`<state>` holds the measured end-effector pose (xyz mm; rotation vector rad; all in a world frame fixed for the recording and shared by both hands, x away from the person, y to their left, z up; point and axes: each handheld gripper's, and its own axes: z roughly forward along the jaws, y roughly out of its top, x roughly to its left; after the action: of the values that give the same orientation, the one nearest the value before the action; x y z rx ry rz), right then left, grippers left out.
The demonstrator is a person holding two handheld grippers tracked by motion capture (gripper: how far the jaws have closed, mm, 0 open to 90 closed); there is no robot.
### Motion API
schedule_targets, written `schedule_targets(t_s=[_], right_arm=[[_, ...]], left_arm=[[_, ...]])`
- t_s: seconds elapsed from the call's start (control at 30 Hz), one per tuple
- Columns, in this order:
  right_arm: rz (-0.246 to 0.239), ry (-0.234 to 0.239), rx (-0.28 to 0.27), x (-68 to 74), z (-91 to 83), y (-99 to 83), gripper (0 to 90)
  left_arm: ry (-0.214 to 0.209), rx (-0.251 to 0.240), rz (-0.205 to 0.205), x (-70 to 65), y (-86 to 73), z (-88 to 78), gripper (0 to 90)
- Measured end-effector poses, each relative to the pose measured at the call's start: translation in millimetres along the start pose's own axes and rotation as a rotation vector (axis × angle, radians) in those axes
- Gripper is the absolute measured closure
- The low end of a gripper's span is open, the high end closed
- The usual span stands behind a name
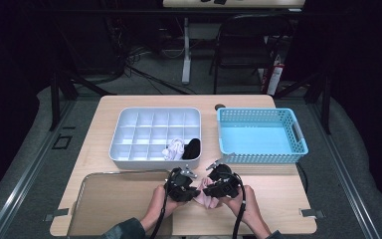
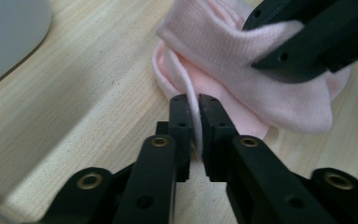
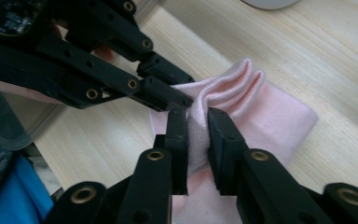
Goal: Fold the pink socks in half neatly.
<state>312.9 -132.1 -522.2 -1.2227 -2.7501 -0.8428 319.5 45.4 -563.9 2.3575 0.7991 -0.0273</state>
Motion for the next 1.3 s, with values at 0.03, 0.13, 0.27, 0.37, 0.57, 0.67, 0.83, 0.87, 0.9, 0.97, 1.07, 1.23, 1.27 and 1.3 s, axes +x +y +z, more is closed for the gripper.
schedule_targets(t_s=[0.03, 0.13, 0.27, 0.37, 0.57, 0.67, 0.83, 0.87, 0.9, 0.97, 1.07, 1.23, 1.27, 1.3], right_arm=[[-0.008, 0.007, -0.012, 0.5, -1.8, 0.0, 72.2], [-0.021, 0.033, -0.065, 0.1, -11.1, -0.9, 66.6], [-0.017, 0.027, -0.114, -2.1, -22.2, -4.3, 63.9], [0.000, 0.009, -0.119, -7.7, -27.6, -8.8, 63.1], [0.077, -0.028, -0.116, -22.4, -29.0, -22.0, 60.9], [0.110, -0.042, -0.099, -26.6, -26.3, -27.4, 60.5], [0.153, -0.015, -0.063, -31.1, -16.7, -35.3, 59.3], [0.164, -0.011, -0.051, -30.5, -14.2, -36.2, 59.2], [0.164, -0.014, -0.037, -30.3, -12.7, -36.5, 59.1], [0.169, -0.014, -0.029, -30.6, -9.9, -36.8, 59.6], [0.187, -0.025, -0.012, -33.9, -6.7, -37.6, 59.6], [0.184, -0.004, 0.017, -38.1, -1.1, -39.0, 60.9], [0.196, -0.005, 0.007, -37.0, 0.5, -39.2, 61.7], [0.202, -0.005, 0.006, -36.5, 1.7, -39.2, 62.9]], left_arm=[[0.003, 0.000, 0.004, 0.0, 0.4, -1.7, 79.3], [0.002, 0.002, 0.010, 1.2, 2.0, -6.8, 75.0], [0.021, 0.010, 0.013, 2.7, 2.5, -15.9, 70.3], [0.035, 0.013, 0.004, 4.9, 1.5, -25.1, 66.4], [0.072, -0.038, -0.010, 3.1, 5.7, -40.9, 56.9], [0.069, -0.070, -0.025, 1.1, 9.1, -44.2, 53.2], [0.047, -0.043, -0.041, -0.4, 10.7, -32.5, 48.8], [0.043, -0.030, -0.044, -0.8, 9.9, -29.0, 48.6], [0.041, -0.009, -0.041, -1.2, 8.3, -24.9, 48.5], [0.035, 0.002, -0.051, -1.5, 5.8, -20.0, 51.0], [0.029, 0.023, -0.047, -1.7, 4.9, -15.8, 55.5], [0.019, 0.039, -0.053, -2.1, 2.1, -11.1, 63.7], [0.018, 0.040, -0.055, -1.9, 1.5, -10.6, 65.4], [0.027, 0.037, -0.058, -2.5, 1.0, -9.6, 67.3]])
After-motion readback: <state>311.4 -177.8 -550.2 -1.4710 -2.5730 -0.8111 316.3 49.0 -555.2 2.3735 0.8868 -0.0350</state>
